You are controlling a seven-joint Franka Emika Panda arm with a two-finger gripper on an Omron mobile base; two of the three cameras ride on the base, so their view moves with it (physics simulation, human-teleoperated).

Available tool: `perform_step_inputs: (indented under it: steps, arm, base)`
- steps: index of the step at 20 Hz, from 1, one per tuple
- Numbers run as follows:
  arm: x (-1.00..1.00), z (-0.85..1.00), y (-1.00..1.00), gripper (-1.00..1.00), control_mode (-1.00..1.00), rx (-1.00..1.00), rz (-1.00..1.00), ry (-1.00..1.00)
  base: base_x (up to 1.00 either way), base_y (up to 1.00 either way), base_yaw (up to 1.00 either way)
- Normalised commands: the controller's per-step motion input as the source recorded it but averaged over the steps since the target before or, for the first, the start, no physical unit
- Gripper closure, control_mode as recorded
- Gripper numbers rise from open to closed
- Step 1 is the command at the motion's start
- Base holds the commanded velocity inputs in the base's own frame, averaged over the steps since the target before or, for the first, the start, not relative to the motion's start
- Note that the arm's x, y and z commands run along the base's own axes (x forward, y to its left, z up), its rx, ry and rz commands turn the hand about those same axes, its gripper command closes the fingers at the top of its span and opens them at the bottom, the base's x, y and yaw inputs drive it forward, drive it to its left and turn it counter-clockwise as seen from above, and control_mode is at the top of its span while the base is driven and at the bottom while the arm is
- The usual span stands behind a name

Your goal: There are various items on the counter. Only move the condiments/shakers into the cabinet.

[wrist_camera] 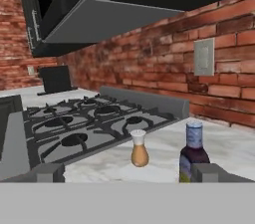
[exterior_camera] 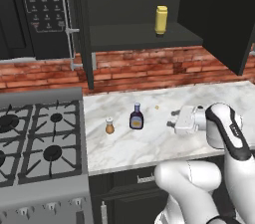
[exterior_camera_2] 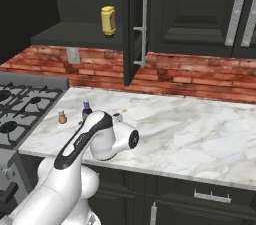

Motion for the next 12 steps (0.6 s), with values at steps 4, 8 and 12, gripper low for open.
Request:
perform_step_inputs:
  steps: [4, 8, 12]
  arm:
    - [0.43, -0.01, 0.0, -1.0, -1.0, -0.01, 0.02, 0.04]
    - [0.24, -0.2, 0.0, -1.0, -1.0, -0.03, 0.05, 0.03]
    - [0.1, -0.3, 0.06, -1.0, -1.0, -0.06, 0.08, 0.03]
  base:
    - [0.0, 0.0, 0.0]
    - [0.0, 0.0, 0.0]
    - [0.0, 0.0, 0.0]
